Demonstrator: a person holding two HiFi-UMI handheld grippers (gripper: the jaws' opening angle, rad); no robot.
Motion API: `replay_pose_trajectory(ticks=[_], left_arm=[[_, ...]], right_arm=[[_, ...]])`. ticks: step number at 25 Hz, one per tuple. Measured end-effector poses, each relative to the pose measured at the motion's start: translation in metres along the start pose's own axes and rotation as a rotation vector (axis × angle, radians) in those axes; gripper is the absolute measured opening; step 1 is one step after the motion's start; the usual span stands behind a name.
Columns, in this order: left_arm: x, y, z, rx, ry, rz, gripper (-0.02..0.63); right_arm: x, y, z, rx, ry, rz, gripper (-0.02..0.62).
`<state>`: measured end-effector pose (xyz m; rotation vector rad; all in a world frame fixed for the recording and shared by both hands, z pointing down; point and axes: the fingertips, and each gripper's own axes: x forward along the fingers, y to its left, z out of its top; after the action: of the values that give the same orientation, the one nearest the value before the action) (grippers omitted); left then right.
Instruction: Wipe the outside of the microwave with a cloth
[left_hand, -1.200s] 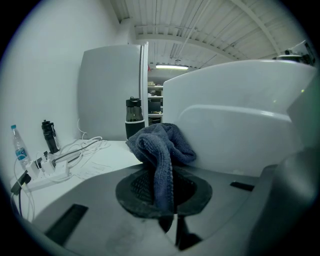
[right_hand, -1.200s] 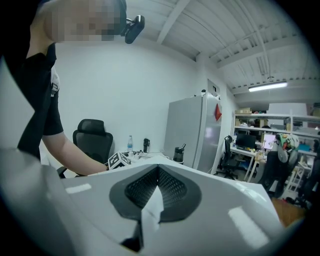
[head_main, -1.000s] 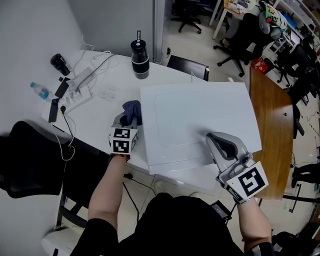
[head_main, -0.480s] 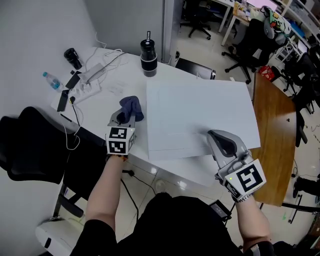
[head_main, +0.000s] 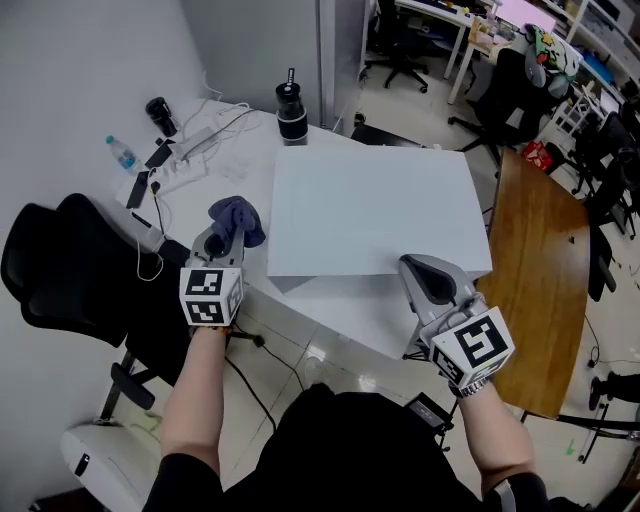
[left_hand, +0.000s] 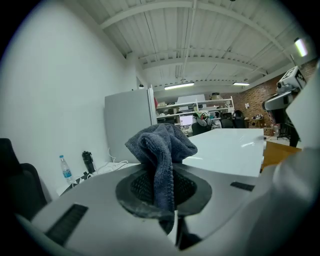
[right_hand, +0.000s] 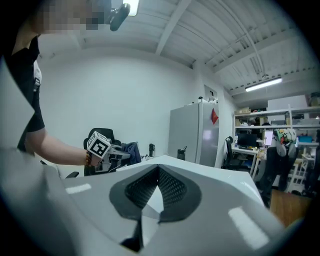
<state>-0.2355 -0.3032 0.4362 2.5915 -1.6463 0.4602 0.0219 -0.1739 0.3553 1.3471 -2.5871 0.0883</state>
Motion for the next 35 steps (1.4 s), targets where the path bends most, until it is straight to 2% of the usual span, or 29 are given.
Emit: replay_pose_trajectory(ticks=[8, 11, 21, 35], left_arm=[[-0.072, -0.042, 0.032, 0.03, -0.054, 0.057, 0.031], [-0.096, -0.07, 0.042, 0.031, -0.08, 0.05, 0.031], [-0.144, -0.201, 0.057, -0.005, -0.14, -0.145, 0.032], [-0.179, -0.306, 0.068, 0.023, -0.165, -0.32, 0.032]], right_arm=[[-0.053, 0.002, -0.003, 0.009, -0.035, 0.007, 0.002], [-0.073, 0.004, -0.007, 0.015, -0.048, 0.009, 0.002], [-0.132, 0.022, -0.021, 0.022, -0.08, 0.009, 0.001], [-0.174, 0.04, -0.031, 0.012, -0.097, -0.012, 0.0]])
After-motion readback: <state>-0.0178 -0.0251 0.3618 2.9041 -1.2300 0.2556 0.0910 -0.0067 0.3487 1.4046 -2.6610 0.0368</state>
